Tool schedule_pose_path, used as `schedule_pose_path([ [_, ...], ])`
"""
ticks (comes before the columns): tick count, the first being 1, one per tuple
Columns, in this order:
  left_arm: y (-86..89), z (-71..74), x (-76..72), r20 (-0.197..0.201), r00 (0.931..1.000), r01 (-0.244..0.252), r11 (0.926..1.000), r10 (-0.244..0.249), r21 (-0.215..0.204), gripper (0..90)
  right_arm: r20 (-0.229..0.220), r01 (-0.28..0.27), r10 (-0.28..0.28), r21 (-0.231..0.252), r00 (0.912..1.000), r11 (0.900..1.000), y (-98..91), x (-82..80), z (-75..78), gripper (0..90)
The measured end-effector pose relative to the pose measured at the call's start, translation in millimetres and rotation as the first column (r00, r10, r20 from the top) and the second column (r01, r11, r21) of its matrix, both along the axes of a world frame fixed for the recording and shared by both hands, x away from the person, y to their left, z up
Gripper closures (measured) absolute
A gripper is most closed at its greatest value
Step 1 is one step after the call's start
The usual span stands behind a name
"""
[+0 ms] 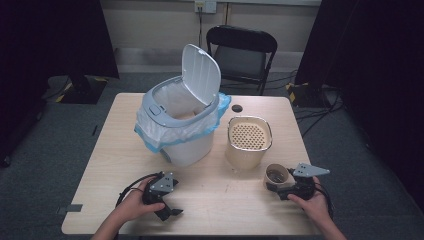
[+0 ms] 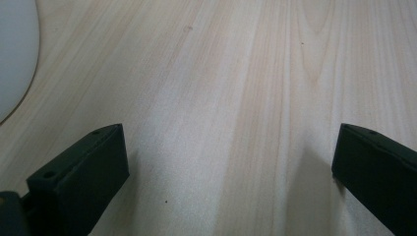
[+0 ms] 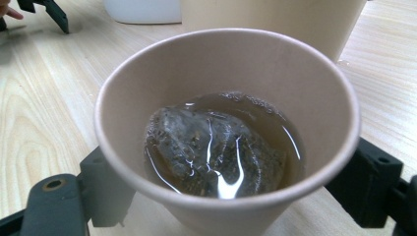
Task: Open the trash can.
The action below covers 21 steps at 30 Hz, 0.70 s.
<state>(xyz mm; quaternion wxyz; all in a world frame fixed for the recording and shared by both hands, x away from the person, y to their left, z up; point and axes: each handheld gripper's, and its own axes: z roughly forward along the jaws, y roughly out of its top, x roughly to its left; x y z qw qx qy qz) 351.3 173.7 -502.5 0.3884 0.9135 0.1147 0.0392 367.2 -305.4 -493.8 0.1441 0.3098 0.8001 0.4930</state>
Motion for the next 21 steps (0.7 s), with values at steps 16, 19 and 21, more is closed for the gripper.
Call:
schedule_pose_path([
  [16, 0.1, 0.0, 0.0, -0.001, 1.0000, -0.002, 1.0000, 0.002, 0.003, 0.0, 0.039, -0.012, 0.012, 0.011, 0.9992, 0.9999, 7.4, 2.4, 0.0, 20.8],
  [19, 0.3, 0.1, 0.0, -0.001, 1.0000, -0.002, 1.0000, 0.002, 0.005, 0.0, 0.043, -0.011, 0.011, 0.005, 0.9990, 0.9999, 7.9, 2.6, 0.0, 21.1],
  [21, 0.3, 0.1, 0.0, -0.001, 1.0000, -0.002, 1.0000, 0.002, 0.006, 0.0, 0.042, -0.016, 0.016, 0.005, 0.9990, 0.9999, 8.6, 3.0, 0.0, 22.6],
])
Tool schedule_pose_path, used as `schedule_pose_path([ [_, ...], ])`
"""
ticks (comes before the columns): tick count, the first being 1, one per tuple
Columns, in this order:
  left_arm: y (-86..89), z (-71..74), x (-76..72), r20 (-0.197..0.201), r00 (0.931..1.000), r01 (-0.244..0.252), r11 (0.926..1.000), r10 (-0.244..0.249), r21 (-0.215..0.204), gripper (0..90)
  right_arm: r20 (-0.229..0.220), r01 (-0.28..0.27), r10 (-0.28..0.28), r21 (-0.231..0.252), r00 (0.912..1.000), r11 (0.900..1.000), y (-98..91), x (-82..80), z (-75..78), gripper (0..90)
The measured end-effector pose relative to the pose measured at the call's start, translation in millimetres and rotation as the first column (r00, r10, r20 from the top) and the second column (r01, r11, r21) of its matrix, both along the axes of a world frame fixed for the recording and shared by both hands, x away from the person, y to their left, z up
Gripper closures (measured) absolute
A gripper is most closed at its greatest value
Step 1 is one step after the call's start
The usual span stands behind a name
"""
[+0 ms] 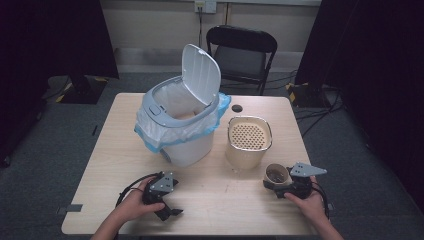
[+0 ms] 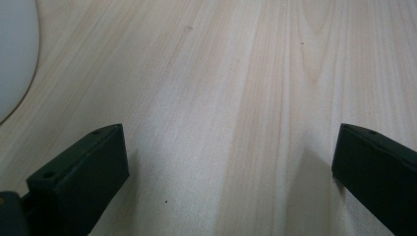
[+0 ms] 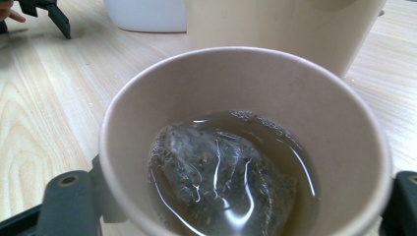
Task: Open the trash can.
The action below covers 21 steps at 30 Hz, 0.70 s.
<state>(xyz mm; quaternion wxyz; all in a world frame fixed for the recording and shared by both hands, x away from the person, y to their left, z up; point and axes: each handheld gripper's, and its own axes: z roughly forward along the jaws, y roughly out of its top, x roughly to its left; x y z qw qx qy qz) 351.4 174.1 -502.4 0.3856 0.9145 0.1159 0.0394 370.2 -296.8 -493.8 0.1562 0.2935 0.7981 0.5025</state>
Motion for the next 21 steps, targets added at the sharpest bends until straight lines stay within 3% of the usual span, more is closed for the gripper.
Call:
schedule_pose_path([
  [7, -0.1, -0.2, -0.7, 0.001, 1.0000, -0.007, 1.0000, 0.007, 0.000, 0.0, -0.005, -0.012, 0.012, 0.015, 0.9999, 0.9998, -0.2, 0.8, 0.0, 25.8],
  [21, 0.3, 0.1, -0.1, 0.000, 1.0000, -0.002, 1.0000, 0.002, 0.005, 0.0, 0.008, -0.011, 0.011, -0.035, 0.9999, 0.9993, -2.2, 4.0, 10.6, 27.5],
])
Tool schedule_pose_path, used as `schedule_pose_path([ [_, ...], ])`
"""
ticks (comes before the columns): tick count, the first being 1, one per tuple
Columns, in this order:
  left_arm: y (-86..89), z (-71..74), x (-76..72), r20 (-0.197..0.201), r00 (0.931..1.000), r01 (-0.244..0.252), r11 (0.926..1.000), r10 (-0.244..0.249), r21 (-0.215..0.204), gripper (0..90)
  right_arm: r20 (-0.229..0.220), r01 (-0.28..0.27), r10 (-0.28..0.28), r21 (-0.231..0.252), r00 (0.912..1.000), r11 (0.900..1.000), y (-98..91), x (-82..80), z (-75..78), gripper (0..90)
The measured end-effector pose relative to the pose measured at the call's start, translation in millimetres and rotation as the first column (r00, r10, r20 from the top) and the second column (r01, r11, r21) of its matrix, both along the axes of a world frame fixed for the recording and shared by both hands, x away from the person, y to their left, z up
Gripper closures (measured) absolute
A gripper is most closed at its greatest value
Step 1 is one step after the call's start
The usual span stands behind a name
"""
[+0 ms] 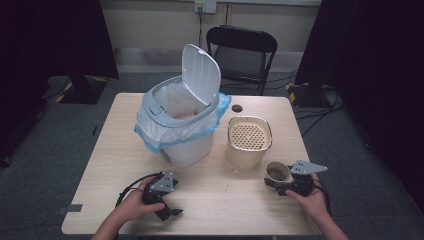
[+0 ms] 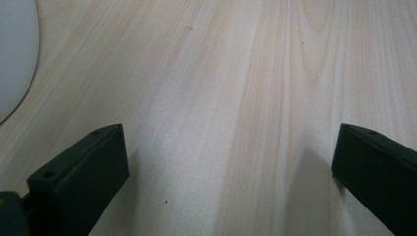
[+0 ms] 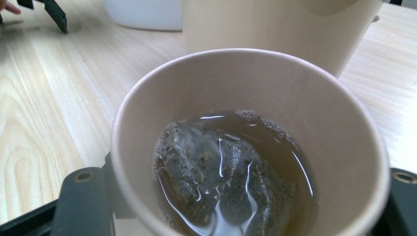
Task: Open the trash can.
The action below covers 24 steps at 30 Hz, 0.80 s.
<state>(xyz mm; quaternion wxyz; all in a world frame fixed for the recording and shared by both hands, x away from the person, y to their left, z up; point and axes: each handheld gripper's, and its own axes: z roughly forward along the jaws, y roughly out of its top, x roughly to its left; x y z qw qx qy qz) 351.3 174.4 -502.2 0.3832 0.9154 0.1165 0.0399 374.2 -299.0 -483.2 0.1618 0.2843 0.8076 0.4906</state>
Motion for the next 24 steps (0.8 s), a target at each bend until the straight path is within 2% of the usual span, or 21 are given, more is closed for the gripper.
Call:
schedule_pose_path([
  [8, -0.1, -0.2, 0.1, -0.002, 1.0000, 0.003, 1.0000, -0.003, -0.001, 0.0, 0.003, 0.001, -0.001, -0.034, 1.0000, 0.9994, -8.0, 8.6, 14.4, 27.5],
  [9, -1.1, -1.3, 0.2, 0.000, 1.0000, 0.004, 0.9998, -0.004, -0.020, 0.0, -0.001, 0.003, -0.003, -0.037, 1.0000, 0.9993, -9.4, 9.6, 16.5, 27.5],
  [12, -1.6, -1.2, 0.3, 0.002, 1.0000, 0.001, 0.9998, -0.001, -0.019, 0.0, 0.006, 0.008, -0.008, -0.045, 0.9999, 0.9989, -13.1, 13.2, 22.0, 27.5],
  [20, -1.8, -0.7, 0.0, 0.006, 1.0000, -0.006, 0.9999, 0.006, -0.015, 0.0, 0.005, 0.033, -0.033, -0.028, 0.9994, 0.9991, -21.8, 23.8, 34.3, 27.4],
  [24, -2.4, -0.6, 0.4, 0.001, 1.0000, -0.001, 0.9999, 0.001, -0.014, 0.0, -0.003, 0.035, -0.036, -0.038, 0.9994, 0.9986, -22.1, 27.8, 35.8, 27.4],
])
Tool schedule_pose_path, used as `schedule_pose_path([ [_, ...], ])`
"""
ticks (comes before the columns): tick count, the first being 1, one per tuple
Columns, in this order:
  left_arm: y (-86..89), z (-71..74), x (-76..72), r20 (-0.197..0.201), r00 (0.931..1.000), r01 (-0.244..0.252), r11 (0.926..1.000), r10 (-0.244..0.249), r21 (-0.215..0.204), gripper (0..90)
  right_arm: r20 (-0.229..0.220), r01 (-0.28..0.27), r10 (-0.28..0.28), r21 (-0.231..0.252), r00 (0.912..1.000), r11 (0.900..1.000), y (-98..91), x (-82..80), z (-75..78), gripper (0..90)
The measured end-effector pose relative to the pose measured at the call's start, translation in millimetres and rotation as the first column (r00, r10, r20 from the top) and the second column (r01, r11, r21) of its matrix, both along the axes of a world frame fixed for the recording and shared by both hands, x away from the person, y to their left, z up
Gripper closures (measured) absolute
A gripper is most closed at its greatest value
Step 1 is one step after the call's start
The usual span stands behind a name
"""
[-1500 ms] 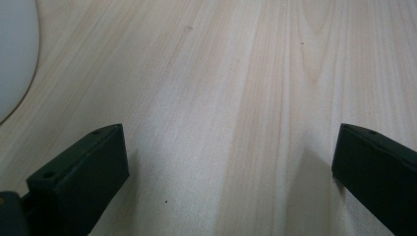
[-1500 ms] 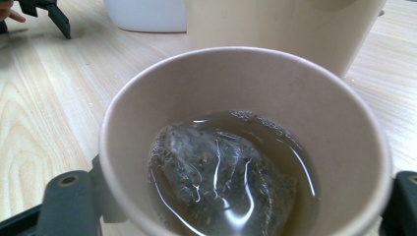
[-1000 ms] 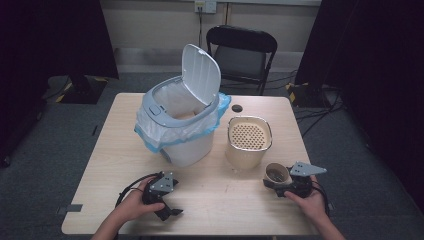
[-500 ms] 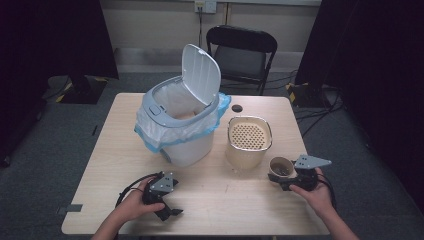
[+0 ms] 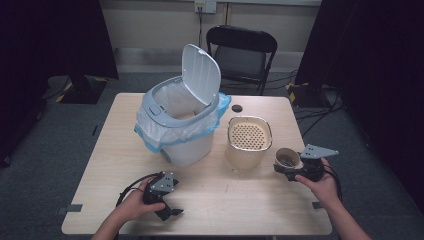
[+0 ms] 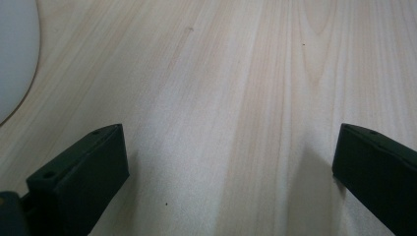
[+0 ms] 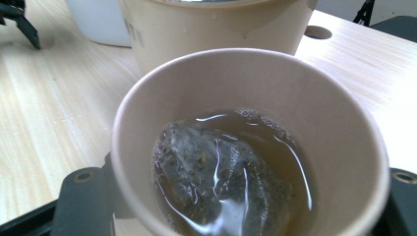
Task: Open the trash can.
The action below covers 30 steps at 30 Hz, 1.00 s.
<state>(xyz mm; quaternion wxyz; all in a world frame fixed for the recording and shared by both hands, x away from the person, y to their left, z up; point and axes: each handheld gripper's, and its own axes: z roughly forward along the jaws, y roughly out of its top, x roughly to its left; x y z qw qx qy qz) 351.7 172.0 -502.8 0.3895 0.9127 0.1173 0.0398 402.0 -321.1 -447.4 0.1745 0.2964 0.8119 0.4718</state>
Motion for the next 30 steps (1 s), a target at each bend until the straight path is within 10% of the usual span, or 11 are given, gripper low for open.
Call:
schedule_pose_path([
  [30, -0.5, -0.3, 0.5, 0.001, 1.0000, 0.002, 1.0000, -0.002, -0.002, 0.0, 0.011, 0.025, -0.024, -0.060, 0.9996, 0.9979, -5.5, 43.8, 26.0, 27.5],
])
